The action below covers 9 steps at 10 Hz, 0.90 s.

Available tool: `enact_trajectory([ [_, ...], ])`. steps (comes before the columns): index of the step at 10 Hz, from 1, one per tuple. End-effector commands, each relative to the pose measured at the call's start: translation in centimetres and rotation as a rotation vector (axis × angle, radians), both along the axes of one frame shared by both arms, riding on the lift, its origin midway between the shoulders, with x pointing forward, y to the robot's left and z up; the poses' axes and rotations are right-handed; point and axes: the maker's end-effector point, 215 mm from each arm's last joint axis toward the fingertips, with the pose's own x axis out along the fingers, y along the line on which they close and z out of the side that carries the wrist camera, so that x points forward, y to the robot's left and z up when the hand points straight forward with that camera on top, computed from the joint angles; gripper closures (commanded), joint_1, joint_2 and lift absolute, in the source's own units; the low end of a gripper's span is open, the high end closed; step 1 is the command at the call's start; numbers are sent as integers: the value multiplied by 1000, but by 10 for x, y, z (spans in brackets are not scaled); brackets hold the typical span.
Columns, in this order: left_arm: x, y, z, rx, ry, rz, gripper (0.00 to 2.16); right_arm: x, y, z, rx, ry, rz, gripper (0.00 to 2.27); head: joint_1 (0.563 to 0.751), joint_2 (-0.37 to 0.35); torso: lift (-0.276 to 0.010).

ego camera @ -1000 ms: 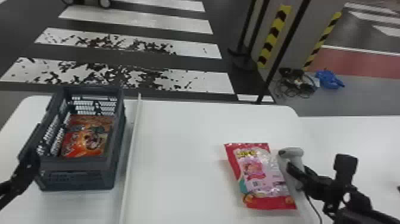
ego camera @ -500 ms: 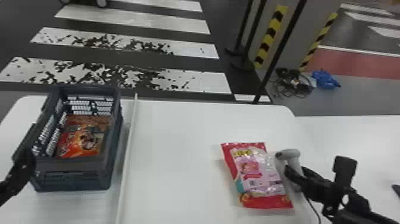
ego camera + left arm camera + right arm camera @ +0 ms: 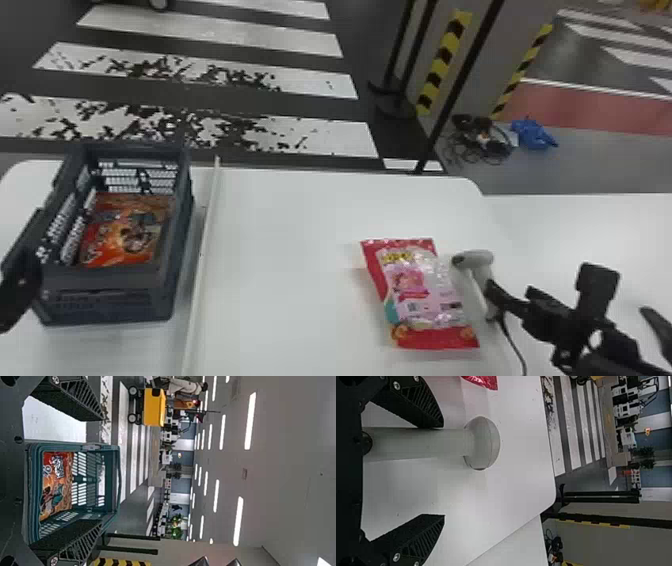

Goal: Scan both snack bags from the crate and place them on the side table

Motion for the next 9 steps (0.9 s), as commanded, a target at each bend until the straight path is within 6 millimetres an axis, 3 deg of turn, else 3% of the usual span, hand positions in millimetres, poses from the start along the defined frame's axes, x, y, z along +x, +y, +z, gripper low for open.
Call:
enact_trajectory([
  [1, 0, 0, 1, 1, -2, -1, 76, -15, 8, 8, 120, 1, -28, 117, 695, -268, -98],
  [5, 0, 0, 1, 4, 0, -3, 76, -46, 82, 38, 512, 28, 49, 120, 695, -216, -98],
  [6, 0, 0, 1, 4, 0, -3, 76, -45, 97, 42, 526, 34, 88, 120, 695, -193, -98],
  [9, 0, 2, -2, 3, 5, 0, 76, -38, 120, 26, 480, 105, 142, 120, 695, -146, -98],
])
